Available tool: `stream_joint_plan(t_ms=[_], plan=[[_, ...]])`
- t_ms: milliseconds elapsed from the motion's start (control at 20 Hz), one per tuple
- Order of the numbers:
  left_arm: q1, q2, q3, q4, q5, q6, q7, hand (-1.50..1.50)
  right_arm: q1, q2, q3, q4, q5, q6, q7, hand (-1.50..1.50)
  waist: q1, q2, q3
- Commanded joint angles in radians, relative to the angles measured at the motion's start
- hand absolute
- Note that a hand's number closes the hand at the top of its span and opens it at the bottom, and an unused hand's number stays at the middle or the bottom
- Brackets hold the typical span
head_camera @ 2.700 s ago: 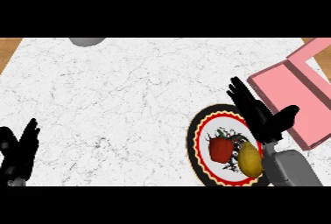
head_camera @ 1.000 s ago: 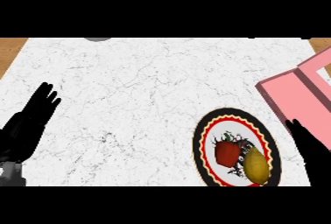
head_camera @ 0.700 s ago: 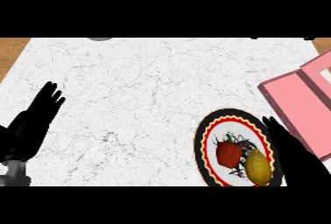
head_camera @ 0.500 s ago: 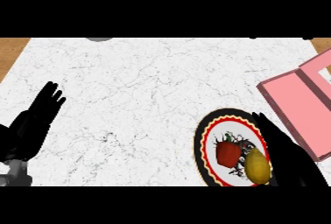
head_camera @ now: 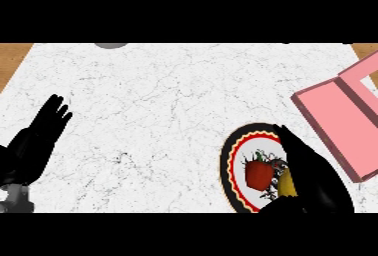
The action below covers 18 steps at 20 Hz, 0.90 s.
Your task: Pick the bell pepper from the plate and place it in the cardboard box
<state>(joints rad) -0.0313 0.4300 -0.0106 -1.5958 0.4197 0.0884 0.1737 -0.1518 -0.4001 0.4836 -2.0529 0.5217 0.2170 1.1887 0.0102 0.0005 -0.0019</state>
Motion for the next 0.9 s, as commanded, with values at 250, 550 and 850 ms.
stream_joint_plan(t_ms=[250, 550, 850], plan=[[0.024, 0.018, 0.049, -0.069, 0.02, -0.023, 0.074, 0.0, -0.066, 0.099, 0.034, 0.031, 0.086, 0.081, 0.168, -1.5, -0.004, -0.003, 0.001], [0.042, -0.021, 0.04, -0.048, -0.007, -0.03, 0.035, 0.0, -0.118, 0.115, -0.019, 0.147, 0.094, 0.133, 0.085, -1.5, 0.0, 0.0, 0.001], [0.0, -0.021, 0.046, -0.047, -0.033, -0.005, 0.077, 0.0, -0.108, 0.162, 0.005, 0.179, 0.138, 0.165, 0.116, -1.5, -0.007, -0.001, 0.001]])
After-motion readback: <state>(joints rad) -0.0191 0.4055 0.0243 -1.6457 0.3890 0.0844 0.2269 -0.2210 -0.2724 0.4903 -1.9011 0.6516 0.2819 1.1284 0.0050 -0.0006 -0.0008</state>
